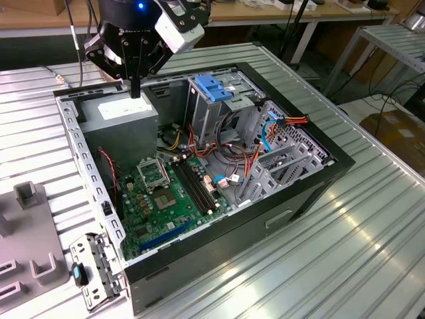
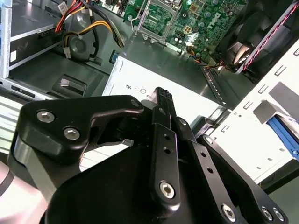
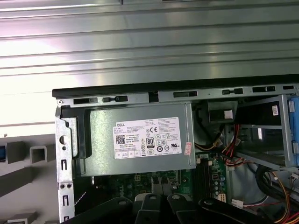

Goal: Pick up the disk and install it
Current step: 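Reach for the disk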

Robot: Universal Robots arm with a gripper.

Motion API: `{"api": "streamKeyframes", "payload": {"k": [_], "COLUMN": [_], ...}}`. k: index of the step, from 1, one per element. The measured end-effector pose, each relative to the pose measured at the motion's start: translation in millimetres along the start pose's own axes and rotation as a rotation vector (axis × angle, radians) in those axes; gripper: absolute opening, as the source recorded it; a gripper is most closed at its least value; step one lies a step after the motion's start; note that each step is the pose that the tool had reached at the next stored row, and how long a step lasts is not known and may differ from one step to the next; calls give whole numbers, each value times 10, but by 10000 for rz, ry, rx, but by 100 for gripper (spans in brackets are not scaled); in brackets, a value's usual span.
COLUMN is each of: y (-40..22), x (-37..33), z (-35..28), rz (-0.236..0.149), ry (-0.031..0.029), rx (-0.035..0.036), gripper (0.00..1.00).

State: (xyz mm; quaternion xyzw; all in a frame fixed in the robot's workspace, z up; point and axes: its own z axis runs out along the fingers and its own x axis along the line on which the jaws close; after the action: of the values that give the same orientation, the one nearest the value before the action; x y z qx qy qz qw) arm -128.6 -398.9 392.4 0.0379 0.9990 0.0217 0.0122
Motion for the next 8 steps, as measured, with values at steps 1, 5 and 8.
{"api": "streamKeyframes", "payload": {"k": [1, 5, 8], "y": [0, -1, -2], "x": [2, 12, 20], "z": [0, 3, 4], "rz": [0, 0, 0], "ry": [2, 7, 11], "rx": [0, -2, -3], "gripper": [11, 11, 11]}}
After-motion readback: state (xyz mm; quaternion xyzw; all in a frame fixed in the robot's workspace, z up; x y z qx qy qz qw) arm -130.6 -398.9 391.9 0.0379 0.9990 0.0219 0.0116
